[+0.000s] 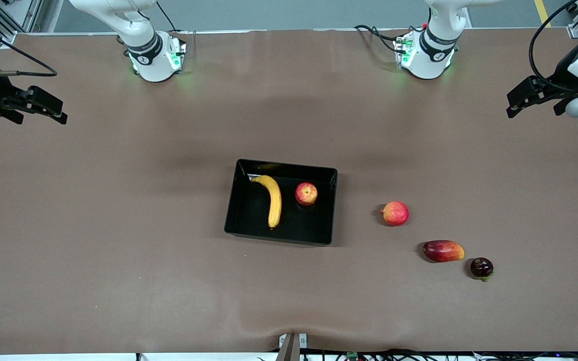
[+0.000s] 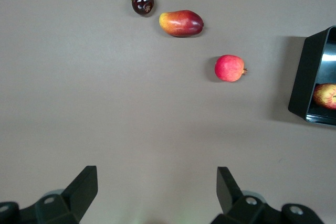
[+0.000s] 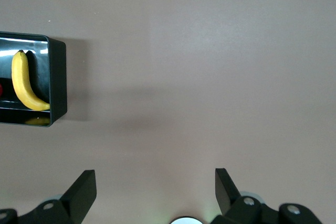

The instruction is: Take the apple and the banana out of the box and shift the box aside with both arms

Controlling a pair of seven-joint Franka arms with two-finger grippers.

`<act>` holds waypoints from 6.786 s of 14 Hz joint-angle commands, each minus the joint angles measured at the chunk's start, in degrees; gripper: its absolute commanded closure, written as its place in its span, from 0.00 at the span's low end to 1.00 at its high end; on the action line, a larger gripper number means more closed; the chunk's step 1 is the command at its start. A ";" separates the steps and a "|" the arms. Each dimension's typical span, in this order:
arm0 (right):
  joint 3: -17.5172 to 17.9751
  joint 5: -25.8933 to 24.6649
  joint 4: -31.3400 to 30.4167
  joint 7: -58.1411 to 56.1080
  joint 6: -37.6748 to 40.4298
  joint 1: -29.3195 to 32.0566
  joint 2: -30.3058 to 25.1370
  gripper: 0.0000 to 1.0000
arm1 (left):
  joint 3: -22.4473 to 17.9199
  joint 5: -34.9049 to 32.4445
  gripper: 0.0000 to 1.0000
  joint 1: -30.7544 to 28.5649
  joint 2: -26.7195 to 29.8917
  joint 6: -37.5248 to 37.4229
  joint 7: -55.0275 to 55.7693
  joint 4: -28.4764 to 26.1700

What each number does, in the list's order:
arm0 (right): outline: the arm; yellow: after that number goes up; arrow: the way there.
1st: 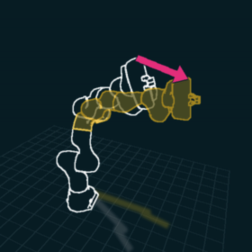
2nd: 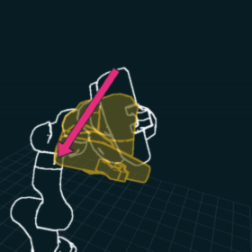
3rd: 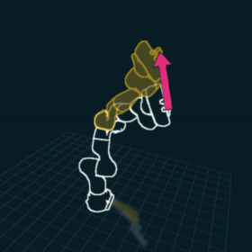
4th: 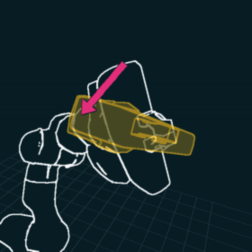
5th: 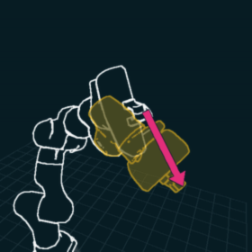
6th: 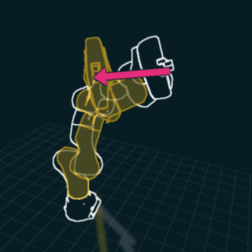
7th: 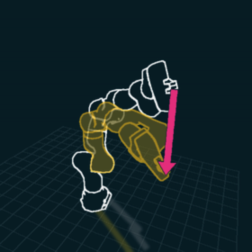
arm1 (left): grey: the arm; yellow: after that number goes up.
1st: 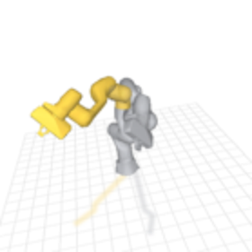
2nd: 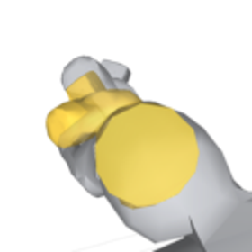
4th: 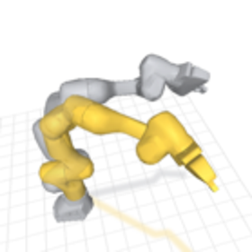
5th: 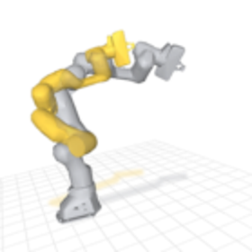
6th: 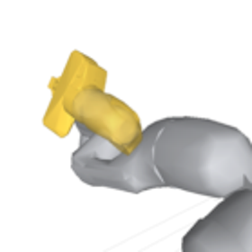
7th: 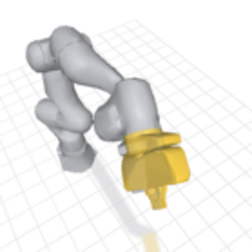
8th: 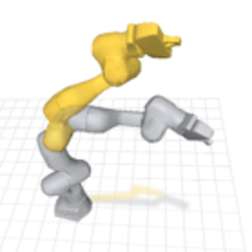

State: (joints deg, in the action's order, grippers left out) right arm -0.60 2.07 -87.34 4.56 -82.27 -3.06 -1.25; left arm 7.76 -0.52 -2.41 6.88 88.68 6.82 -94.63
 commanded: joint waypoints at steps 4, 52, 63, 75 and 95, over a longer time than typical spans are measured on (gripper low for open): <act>-0.10 -0.40 1.12 1.15 0.35 -0.54 0.81 0.00 | 0.50 0.08 0.00 0.38 -1.69 -1.32 0.83 1.91; -0.10 -0.58 1.03 1.24 -1.58 -2.03 1.68 0.00 | -0.82 -6.08 1.00 33.45 -39.68 19.53 55.54 22.65; -0.10 -0.58 0.77 1.24 -1.49 -2.04 1.68 0.00 | -0.38 -4.66 1.00 9.47 -28.25 13.08 19.14 4.05; -0.10 -0.57 0.59 1.24 -1.49 -2.21 2.30 0.00 | -0.47 -7.82 1.00 2.85 -27.53 47.28 13.04 -26.57; -0.10 -0.58 0.77 1.24 -1.67 -2.83 3.53 0.00 | 14.30 -7.74 0.00 12.30 -28.74 36.39 30.27 -6.39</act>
State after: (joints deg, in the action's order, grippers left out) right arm -0.56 2.03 -87.42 4.75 -84.12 -5.29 1.95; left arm 21.90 -7.43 5.27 -16.96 126.34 35.13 -107.18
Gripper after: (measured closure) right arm 0.000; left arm 0.000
